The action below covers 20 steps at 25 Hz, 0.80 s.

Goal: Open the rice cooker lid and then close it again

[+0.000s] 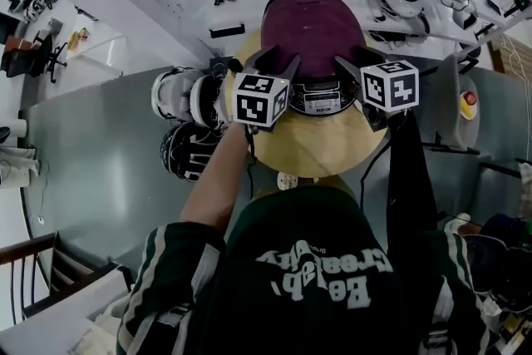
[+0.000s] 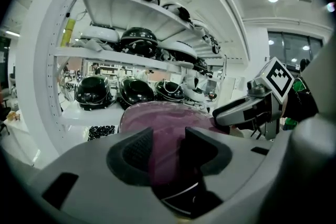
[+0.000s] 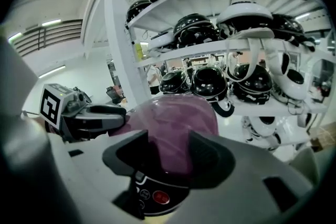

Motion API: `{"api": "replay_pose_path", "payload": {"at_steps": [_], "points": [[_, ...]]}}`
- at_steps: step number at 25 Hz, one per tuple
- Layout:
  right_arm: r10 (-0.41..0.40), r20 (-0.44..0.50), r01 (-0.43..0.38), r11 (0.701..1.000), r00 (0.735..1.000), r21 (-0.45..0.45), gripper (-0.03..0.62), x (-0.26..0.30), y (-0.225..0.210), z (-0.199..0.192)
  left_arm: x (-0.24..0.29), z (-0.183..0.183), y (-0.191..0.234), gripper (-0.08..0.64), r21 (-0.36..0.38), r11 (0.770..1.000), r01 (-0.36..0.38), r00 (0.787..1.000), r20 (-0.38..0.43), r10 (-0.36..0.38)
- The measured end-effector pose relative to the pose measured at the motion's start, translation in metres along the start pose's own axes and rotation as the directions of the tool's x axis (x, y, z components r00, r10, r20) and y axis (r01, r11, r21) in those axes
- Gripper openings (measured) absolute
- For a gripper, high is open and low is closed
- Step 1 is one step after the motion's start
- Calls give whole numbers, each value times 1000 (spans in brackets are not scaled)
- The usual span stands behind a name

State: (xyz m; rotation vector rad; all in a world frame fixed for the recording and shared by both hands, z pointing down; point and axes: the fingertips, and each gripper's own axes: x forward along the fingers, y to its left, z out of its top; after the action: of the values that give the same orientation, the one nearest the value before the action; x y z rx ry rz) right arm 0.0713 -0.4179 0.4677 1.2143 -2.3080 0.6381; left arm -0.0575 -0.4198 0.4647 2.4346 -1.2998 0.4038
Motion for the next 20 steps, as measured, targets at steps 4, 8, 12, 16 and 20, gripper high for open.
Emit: {"api": "replay_pose_path", "payload": {"at_steps": [4, 8, 12, 16, 20], "points": [[6, -32, -5, 1000, 999, 8, 247, 7, -2, -12, 5, -12, 1, 180, 5, 1000, -12, 1000, -24, 12], [-11, -67, 10, 1000, 998, -22, 255, 13, -1, -21, 8, -22, 1, 178, 36, 999, -19, 999, -38, 20], [-37, -108, 30, 997, 993, -72, 258, 17, 0, -24, 10, -24, 0, 169, 63, 998, -23, 999, -42, 26], [-52, -127, 42, 996, 991, -78, 262, 18, 0, -25, 12, -25, -1, 167, 66, 998, -19, 999, -47, 23], [-61, -147, 48, 995, 987, -91, 265, 20, 0, -26, 14, -26, -2, 169, 84, 996, -10, 997, -74, 16]]}}
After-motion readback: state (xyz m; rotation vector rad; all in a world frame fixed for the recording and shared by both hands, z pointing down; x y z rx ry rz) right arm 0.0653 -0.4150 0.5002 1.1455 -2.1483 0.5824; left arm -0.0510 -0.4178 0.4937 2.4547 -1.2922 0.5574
